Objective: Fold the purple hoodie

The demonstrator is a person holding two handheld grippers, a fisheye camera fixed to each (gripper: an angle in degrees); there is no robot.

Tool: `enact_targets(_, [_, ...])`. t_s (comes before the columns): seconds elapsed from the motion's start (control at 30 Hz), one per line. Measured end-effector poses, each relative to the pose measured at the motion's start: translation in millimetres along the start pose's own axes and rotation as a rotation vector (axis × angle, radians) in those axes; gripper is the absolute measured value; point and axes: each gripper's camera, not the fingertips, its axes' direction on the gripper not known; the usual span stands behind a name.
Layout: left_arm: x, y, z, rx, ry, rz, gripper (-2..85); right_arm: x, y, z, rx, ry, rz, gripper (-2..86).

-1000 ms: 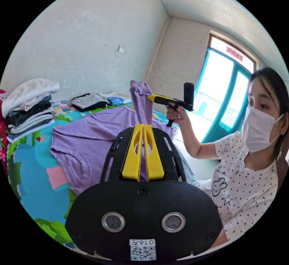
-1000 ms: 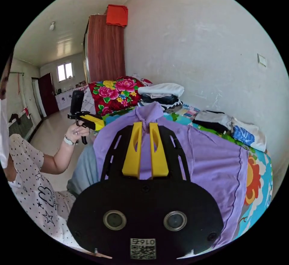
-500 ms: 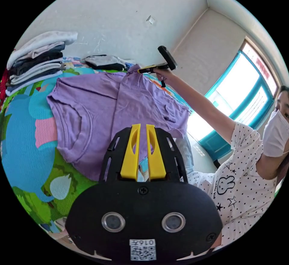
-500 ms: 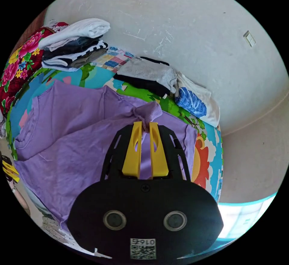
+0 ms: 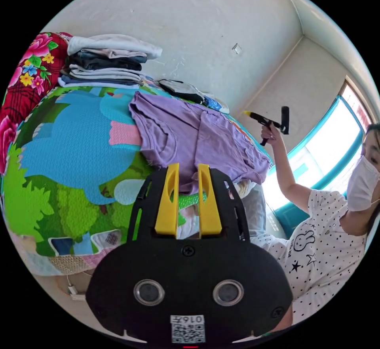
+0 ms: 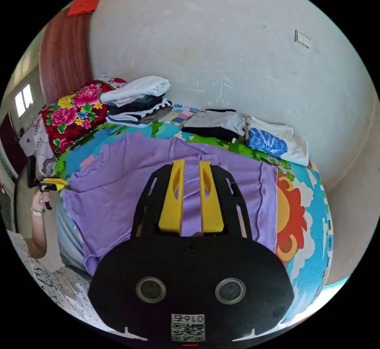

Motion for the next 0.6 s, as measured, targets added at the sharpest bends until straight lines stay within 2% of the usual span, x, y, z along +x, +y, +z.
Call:
enact_targets(0.07, [-2,1,-4,0.002,0.026,0.032,8.4,-19,44,-29,0.026,-0.194,-0.077,10.5])
enact_targets(0.17, [3,-2,-6,0.004,0.055,0.119,9.1,-46,97,-46,0.024,-0.333,-0.13,11.9])
enact_targets(0.27, [1,-4,2,-0.068,0.158,0.183,9.7,-67,138,-52,0.014,-0.425,-0.15,12.3])
enact_targets(0.33, [-4,-3,14,-0.141,0.198,0.168,9.8,-76,157,-50,-0.001,-0.438,-0.15,12.3])
enact_targets(0.4, [-7,1,24,-0.187,0.138,0.152,9.7,-81,173,-46,-0.009,-0.415,-0.128,12.3])
enact_targets(0.53, [2,11,27,-0.16,0.175,0.222,7.8,-81,199,-38,-0.011,-0.441,-0.054,12.0])
enact_targets(0.6, [5,16,27,-0.177,0.12,0.247,4.6,-83,205,-34,-0.02,-0.43,-0.044,11.7])
